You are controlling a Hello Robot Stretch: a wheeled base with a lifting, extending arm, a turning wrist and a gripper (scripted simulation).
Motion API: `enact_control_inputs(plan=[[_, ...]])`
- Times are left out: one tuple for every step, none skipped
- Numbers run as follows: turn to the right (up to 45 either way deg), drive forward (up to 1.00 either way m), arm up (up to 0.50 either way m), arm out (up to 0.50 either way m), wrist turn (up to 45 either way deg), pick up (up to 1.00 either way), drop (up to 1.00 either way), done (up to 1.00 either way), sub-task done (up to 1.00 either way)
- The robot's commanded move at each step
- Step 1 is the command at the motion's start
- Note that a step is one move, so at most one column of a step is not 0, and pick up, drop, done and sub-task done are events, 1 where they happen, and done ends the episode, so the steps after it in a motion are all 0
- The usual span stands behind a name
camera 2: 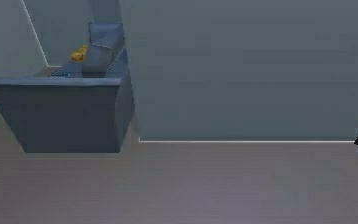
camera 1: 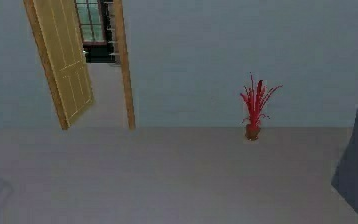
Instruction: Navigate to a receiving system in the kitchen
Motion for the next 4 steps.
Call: enact_control_inputs(plan=[[0.0, 0.5, 0.0, 0.0, 0.0, 0.0, 0.0, 0.0, 0.0], [-45.0, 0.0, 0.0, 0.0, 0.0, 0.0, 0.0, 0.0, 0.0], [-18.0, 0.0, 0.0, 0.0, 0.0, 0.0, 0.0, 0.0, 0.0], [0.0, 0.2, 0.0, 0.0, 0.0, 0.0, 0.0, 0.0, 0.0]])
